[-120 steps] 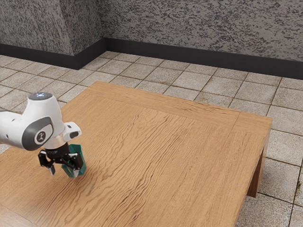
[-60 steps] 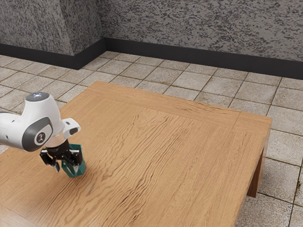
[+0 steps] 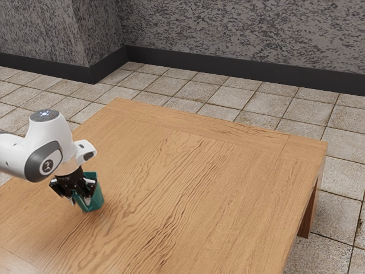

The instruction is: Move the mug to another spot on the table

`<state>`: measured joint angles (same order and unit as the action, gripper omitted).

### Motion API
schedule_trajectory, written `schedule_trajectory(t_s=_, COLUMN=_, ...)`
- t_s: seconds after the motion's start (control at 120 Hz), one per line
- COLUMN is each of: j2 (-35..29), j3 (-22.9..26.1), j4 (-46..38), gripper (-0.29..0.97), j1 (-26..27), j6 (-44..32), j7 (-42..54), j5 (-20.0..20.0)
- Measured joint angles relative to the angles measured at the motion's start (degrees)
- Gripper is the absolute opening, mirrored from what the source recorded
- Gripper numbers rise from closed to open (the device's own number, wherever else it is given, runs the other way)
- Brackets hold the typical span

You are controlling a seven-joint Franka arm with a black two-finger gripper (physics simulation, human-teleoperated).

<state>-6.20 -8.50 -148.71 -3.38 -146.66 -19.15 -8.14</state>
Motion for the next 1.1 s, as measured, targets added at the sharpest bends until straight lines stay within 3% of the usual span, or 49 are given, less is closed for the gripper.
schedule_trajectory(t_s=0.417, j2=-2.6, j3=0.1, j4=0.1, gripper=-0.01, j1=0.4, j6=-0.3, j7=-1.9, j5=-8.3)
schedule_trajectory(t_s=0.742, j2=-1.8, j3=0.5, j4=0.6, gripper=-0.05, j1=5.4, j6=-6.5, j7=-4.2, j5=-10.8)
schedule_trajectory(t_s=1.0, j2=6.4, j3=1.8, j4=6.7, gripper=-0.04, j1=10.3, j6=-13.1, j7=-5.5, j5=-10.3)
schedule_trajectory(t_s=1.1, j2=9.5, j3=0.1, j4=8.8, gripper=-0.05, j1=14.3, j6=-15.7, j7=-6.0, j5=-9.9)
